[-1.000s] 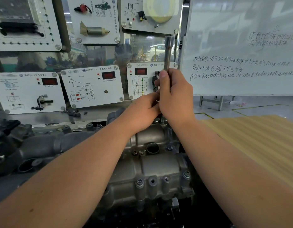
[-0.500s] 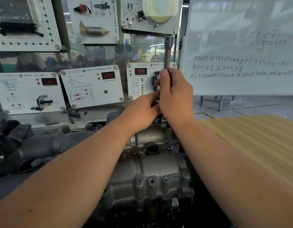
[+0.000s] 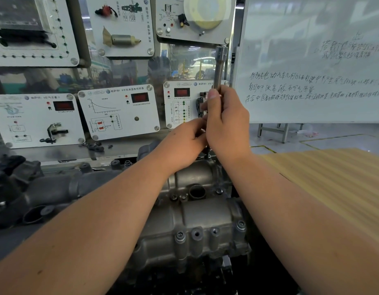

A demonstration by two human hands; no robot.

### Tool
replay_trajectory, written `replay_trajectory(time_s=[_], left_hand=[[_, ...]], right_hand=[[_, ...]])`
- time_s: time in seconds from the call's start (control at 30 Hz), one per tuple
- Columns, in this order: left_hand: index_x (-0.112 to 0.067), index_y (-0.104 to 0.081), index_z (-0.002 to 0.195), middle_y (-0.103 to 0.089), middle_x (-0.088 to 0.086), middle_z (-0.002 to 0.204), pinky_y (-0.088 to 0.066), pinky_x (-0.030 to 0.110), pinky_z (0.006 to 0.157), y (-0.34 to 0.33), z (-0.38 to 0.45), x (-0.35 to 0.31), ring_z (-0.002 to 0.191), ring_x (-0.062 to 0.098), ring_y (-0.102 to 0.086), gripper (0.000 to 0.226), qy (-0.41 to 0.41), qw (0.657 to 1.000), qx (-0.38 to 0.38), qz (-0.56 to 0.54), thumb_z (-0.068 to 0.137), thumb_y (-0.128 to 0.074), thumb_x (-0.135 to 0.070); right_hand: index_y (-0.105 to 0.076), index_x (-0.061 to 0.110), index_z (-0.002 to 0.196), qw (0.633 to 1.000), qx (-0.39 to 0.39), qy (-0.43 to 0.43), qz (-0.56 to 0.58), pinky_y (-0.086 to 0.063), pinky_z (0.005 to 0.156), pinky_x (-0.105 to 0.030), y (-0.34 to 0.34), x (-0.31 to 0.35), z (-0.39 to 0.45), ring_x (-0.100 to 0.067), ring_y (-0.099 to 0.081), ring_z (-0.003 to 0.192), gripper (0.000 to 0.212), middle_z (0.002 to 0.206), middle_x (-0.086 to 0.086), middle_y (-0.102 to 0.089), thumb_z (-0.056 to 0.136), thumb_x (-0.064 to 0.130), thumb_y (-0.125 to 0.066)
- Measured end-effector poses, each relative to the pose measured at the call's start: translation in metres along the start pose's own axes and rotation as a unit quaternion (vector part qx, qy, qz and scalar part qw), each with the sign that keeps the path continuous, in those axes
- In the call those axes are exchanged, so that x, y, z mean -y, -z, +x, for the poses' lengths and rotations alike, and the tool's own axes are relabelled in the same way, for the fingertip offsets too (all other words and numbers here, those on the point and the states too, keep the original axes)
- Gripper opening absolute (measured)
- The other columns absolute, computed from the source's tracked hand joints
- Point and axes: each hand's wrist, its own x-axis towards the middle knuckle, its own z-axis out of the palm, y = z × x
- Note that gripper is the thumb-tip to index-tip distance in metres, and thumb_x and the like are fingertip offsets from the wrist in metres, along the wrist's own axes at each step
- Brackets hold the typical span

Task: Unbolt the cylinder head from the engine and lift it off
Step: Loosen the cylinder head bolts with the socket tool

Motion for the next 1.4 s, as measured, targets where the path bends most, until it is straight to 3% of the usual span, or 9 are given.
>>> replay_trajectory(time_s=[0.13, 0.33, 0.47, 0.57, 0.83, 1.03, 1.2, 1.3, 1.4], left_hand=[[-0.033, -0.061, 0.106, -0.072, -0.007, 0.092, -0.051, 0.021, 0.064, -0.0001, -0.0009, -0.0012, 0.079, 0.005, -0.066, 0.016, -0.003, 1.000, -0.004, -0.012, 0.100, -0.054, -0.021], [-0.027, -0.066, 0.106, -0.073, -0.009, 0.081, -0.041, 0.013, 0.052, -0.0016, 0.0002, 0.0008, 0.057, -0.006, -0.058, 0.017, 0.013, 1.000, -0.001, -0.021, 0.102, -0.050, -0.021], [-0.033, -0.062, 0.098, -0.068, -0.028, 0.073, -0.038, 0.009, 0.048, -0.0006, -0.0005, 0.0004, 0.056, -0.007, -0.059, 0.019, -0.002, 1.000, -0.001, -0.012, 0.101, -0.052, -0.018], [-0.034, -0.063, 0.100, -0.069, -0.023, 0.075, -0.037, 0.007, 0.048, -0.0001, -0.0003, 0.0007, 0.056, -0.006, -0.058, 0.019, -0.008, 1.000, -0.001, -0.010, 0.100, -0.054, -0.018], [-0.030, -0.066, 0.105, -0.072, -0.005, 0.080, -0.045, 0.018, 0.054, -0.0010, 0.0015, 0.0042, 0.055, -0.003, -0.055, 0.017, 0.005, 1.000, 0.003, -0.014, 0.102, -0.051, -0.022], [-0.023, -0.064, 0.107, -0.065, -0.012, 0.070, -0.038, 0.009, 0.046, 0.0002, 0.0003, 0.0028, 0.053, -0.004, -0.057, 0.014, -0.002, 1.000, -0.004, -0.018, 0.098, -0.055, -0.018], [-0.037, -0.061, 0.107, -0.072, -0.012, 0.087, -0.053, 0.026, 0.066, -0.0003, -0.0005, 0.0015, 0.074, 0.001, -0.066, 0.017, -0.006, 1.000, 0.005, 0.005, 0.100, -0.052, -0.025], [-0.039, -0.061, 0.098, -0.071, -0.007, 0.078, -0.045, 0.024, 0.056, -0.0005, -0.0007, 0.0011, 0.057, -0.001, -0.058, 0.019, -0.010, 1.000, 0.004, 0.008, 0.101, -0.050, -0.024], [-0.039, -0.059, 0.094, -0.067, -0.022, 0.070, -0.036, 0.011, 0.045, 0.0005, -0.0019, -0.0009, 0.050, -0.003, -0.055, 0.021, -0.004, 1.000, 0.002, 0.001, 0.099, -0.050, -0.020]], right_hand=[[-0.052, 0.017, 0.118, 1.000, -0.004, -0.002, 0.010, -0.051, 0.069, -0.027, 0.0009, 0.0007, -0.0003, -0.012, -0.068, 0.082, 0.023, 0.091, 0.006, -0.070, 0.104, 0.035, -0.051], [-0.063, 0.011, 0.111, 1.000, -0.007, 0.009, -0.003, -0.054, 0.077, -0.034, 0.0007, 0.0029, -0.0004, -0.009, -0.065, 0.081, 0.028, 0.089, 0.009, -0.066, 0.108, 0.029, -0.042], [-0.057, 0.019, 0.116, 1.000, -0.002, 0.005, 0.018, -0.050, 0.070, -0.015, 0.0012, 0.0007, -0.0004, -0.001, -0.065, 0.079, 0.021, 0.086, 0.013, -0.067, 0.104, 0.035, -0.051], [-0.049, 0.028, 0.109, 1.000, -0.005, 0.010, 0.014, -0.046, 0.064, -0.011, 0.0018, 0.0003, -0.0006, 0.000, -0.066, 0.077, 0.013, 0.081, 0.012, -0.068, 0.102, 0.036, -0.056], [-0.063, 0.012, 0.103, 1.000, -0.004, 0.006, -0.005, -0.055, 0.077, -0.044, 0.0005, 0.0016, 0.0000, -0.016, -0.067, 0.080, 0.027, 0.086, 0.005, -0.068, 0.107, 0.030, -0.042], [-0.051, 0.027, 0.110, 1.000, 0.004, -0.001, 0.017, -0.048, 0.065, -0.014, 0.0009, 0.0004, -0.0006, -0.001, -0.066, 0.076, 0.016, 0.083, 0.011, -0.069, 0.101, 0.038, -0.058], [-0.059, 0.016, 0.107, 1.000, -0.008, 0.019, -0.007, -0.050, 0.070, -0.023, 0.0021, 0.0022, -0.0009, -0.009, -0.064, 0.080, 0.016, 0.087, 0.008, -0.067, 0.104, 0.030, -0.051], [-0.065, 0.012, 0.109, 1.000, -0.004, 0.019, -0.003, -0.051, 0.072, -0.031, 0.0020, 0.0030, -0.0019, -0.014, -0.065, 0.080, 0.026, 0.087, 0.004, -0.068, 0.106, 0.029, -0.046], [-0.063, 0.015, 0.111, 1.000, -0.003, 0.016, 0.000, -0.048, 0.067, -0.022, 0.0018, 0.0029, -0.0014, -0.008, -0.064, 0.078, 0.024, 0.083, 0.010, -0.066, 0.105, 0.032, -0.048]])
